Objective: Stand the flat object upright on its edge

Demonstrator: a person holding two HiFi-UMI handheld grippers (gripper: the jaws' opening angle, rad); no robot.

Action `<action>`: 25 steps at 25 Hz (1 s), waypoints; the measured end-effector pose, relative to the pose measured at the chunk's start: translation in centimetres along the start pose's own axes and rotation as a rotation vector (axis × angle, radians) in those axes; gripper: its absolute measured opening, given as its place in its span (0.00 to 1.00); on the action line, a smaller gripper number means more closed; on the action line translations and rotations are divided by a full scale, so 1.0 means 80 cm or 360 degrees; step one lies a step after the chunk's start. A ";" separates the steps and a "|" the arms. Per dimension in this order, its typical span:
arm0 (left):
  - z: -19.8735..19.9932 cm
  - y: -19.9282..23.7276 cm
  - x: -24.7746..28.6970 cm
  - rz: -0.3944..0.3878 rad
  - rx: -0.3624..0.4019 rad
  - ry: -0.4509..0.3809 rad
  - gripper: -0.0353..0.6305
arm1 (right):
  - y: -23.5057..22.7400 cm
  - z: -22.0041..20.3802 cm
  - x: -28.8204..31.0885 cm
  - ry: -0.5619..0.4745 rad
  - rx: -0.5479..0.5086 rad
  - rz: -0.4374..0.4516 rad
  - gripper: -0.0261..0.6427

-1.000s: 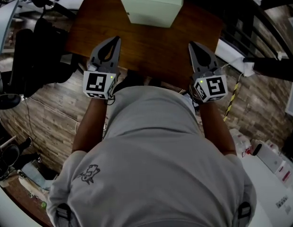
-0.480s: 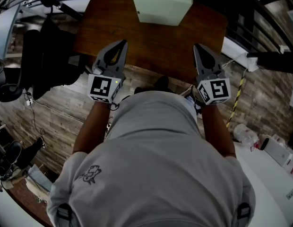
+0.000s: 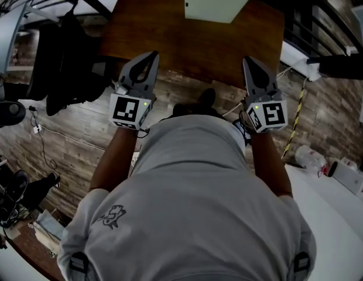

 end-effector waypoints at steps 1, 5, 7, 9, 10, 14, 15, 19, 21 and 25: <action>-0.004 -0.004 -0.006 -0.0014 -0.0002 -0.0002 0.07 | 0.008 0.000 -0.008 0.0005 -0.0014 -0.0003 0.09; -0.008 -0.022 -0.024 -0.0091 -0.0004 -0.0057 0.07 | 0.027 -0.003 -0.040 0.0028 -0.0014 -0.0029 0.09; -0.006 -0.034 -0.031 -0.0118 0.0005 -0.0074 0.07 | 0.030 -0.003 -0.057 0.0033 -0.0010 -0.0046 0.09; -0.004 -0.048 -0.037 -0.0128 0.0006 -0.0077 0.07 | 0.031 -0.002 -0.075 0.0032 -0.0015 -0.0054 0.09; -0.003 -0.056 -0.039 -0.0130 -0.0001 -0.0079 0.07 | 0.030 0.000 -0.085 0.0031 -0.0020 -0.0053 0.09; 0.001 -0.082 -0.046 -0.0134 0.0006 -0.0113 0.07 | 0.025 0.002 -0.115 0.0009 -0.0035 -0.0030 0.09; 0.003 -0.088 -0.048 -0.0127 0.0024 -0.0110 0.07 | 0.024 0.002 -0.122 -0.0002 -0.0036 -0.0020 0.09; 0.014 -0.124 -0.056 -0.0055 0.0039 -0.0116 0.07 | 0.009 0.001 -0.159 -0.0032 -0.0031 0.0031 0.09; 0.017 -0.147 -0.059 -0.0026 0.0024 -0.0127 0.07 | -0.003 -0.003 -0.177 -0.0036 -0.0028 0.0061 0.09; 0.018 -0.208 -0.056 -0.0037 -0.0033 -0.0119 0.07 | -0.026 -0.016 -0.223 -0.0025 -0.0028 0.0119 0.09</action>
Point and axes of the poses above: the fingertips, and each gripper's own axes: x forward along the fingers, y to its left, z out of its top, the point moved 5 cm from there along -x, backward along the fingers, and after that the axes turned 15 degrees about -z, right-handed, at the moved point
